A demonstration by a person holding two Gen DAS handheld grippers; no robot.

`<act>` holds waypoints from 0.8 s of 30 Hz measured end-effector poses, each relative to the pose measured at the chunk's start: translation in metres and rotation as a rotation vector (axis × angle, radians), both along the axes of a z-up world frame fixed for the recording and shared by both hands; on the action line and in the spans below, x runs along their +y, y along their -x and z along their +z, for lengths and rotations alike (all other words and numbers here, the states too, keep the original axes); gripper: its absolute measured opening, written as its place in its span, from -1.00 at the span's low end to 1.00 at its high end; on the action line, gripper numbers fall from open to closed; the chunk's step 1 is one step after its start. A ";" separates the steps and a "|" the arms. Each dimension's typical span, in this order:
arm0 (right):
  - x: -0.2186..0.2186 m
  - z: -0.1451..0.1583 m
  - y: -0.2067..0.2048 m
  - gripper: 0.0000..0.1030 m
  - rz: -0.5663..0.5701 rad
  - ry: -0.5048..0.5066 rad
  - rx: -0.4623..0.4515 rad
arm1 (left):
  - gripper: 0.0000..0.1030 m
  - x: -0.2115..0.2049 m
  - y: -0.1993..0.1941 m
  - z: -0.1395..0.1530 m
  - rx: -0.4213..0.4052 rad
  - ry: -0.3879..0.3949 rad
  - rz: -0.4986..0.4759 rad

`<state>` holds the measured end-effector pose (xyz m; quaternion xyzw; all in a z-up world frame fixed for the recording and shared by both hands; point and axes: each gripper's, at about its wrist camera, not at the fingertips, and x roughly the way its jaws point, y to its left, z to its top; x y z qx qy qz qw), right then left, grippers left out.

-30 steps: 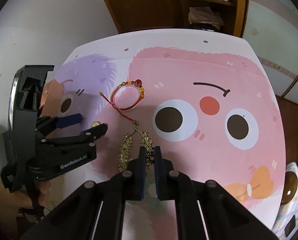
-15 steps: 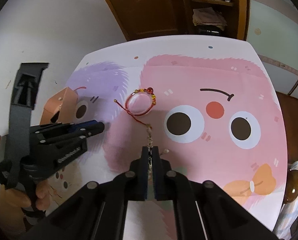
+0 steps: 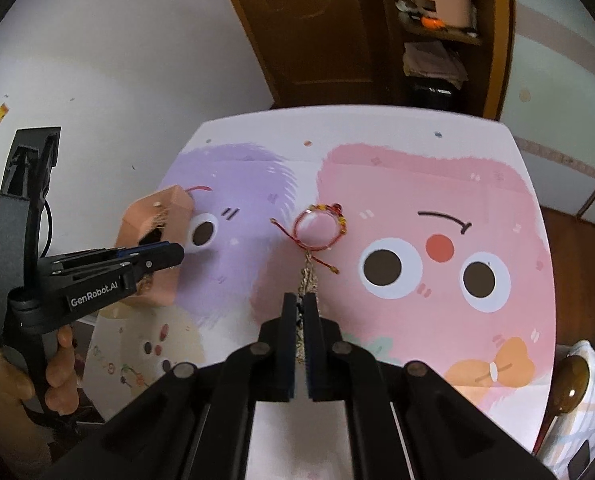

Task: Organize jewelry
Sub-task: 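Carry the earring to the pink box with the right tool while the left carries the pendant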

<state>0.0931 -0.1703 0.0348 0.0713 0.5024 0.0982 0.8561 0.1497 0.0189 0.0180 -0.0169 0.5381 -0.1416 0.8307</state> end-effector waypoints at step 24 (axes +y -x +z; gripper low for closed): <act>0.166 0.099 -0.006 -0.95 0.284 -0.027 -0.174 | -0.84 0.143 0.040 0.036 -0.074 0.031 0.212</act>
